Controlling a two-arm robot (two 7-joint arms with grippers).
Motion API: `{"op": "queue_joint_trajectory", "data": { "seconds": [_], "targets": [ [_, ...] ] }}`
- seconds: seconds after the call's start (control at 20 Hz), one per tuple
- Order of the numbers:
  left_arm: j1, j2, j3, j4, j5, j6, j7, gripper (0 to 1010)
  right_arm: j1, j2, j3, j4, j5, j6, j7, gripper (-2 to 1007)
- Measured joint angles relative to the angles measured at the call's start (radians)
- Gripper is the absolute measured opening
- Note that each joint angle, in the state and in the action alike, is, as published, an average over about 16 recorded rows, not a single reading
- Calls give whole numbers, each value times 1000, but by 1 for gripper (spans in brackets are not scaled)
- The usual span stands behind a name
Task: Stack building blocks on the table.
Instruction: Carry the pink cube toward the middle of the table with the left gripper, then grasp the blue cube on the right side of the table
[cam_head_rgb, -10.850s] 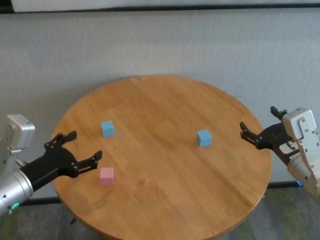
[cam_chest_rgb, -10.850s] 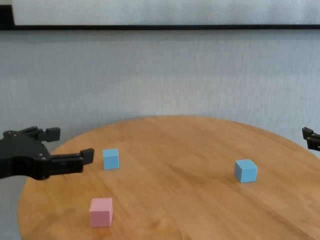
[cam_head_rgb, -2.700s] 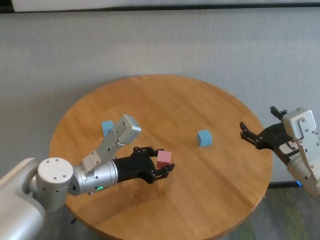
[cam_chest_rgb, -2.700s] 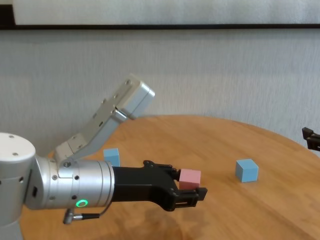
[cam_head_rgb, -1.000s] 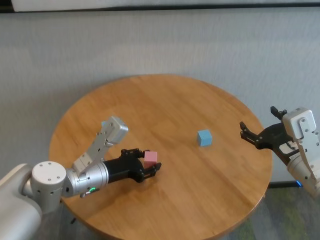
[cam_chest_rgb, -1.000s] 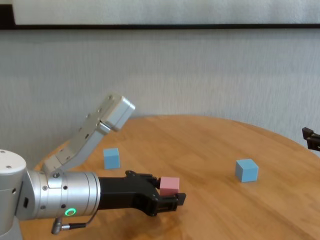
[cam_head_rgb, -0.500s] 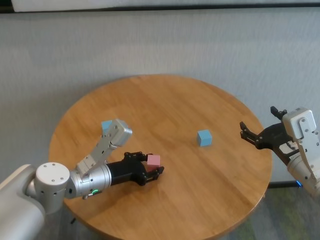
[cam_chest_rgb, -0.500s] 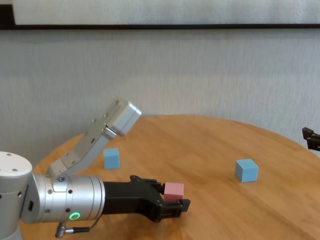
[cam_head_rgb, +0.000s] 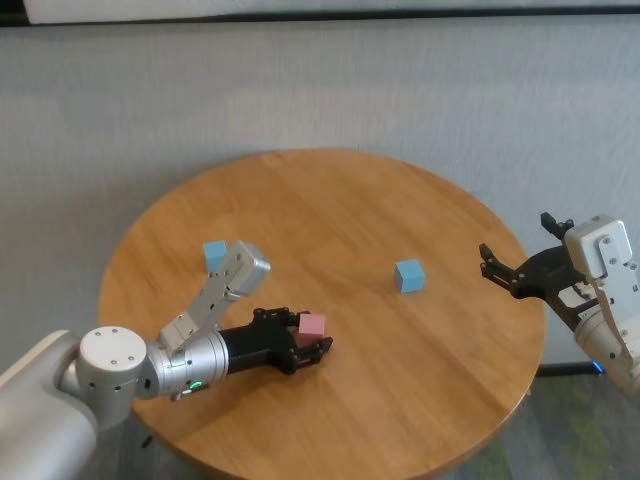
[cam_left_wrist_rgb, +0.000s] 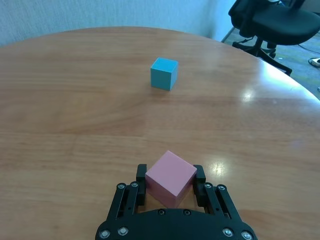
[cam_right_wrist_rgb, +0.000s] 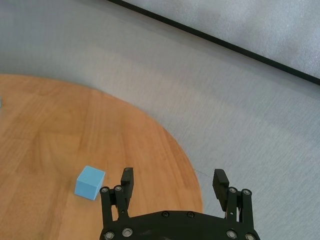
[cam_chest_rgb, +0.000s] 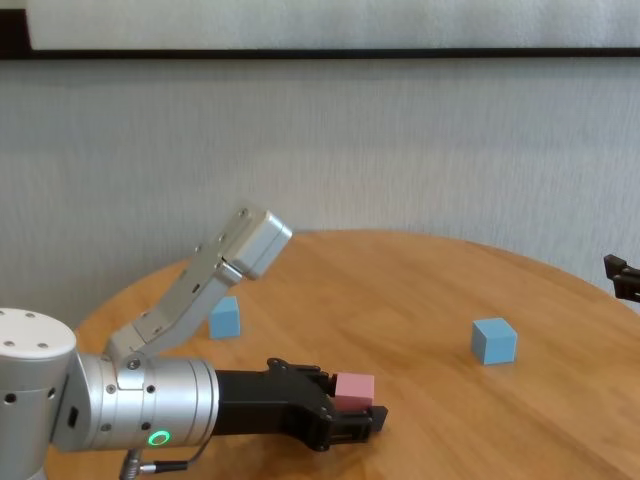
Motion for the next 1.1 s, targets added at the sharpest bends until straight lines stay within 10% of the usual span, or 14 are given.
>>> {"op": "queue_joint_trajectory", "data": {
  "seconds": [0.6,1.1],
  "targets": [
    [29,29,-32,-85,-7,4,44,895,0,0,0,0,0,0,0,1000],
    [103,118,-146,-230,-41,28,157,999,0,0,0,0,0,0,0,1000]
  ]
}}
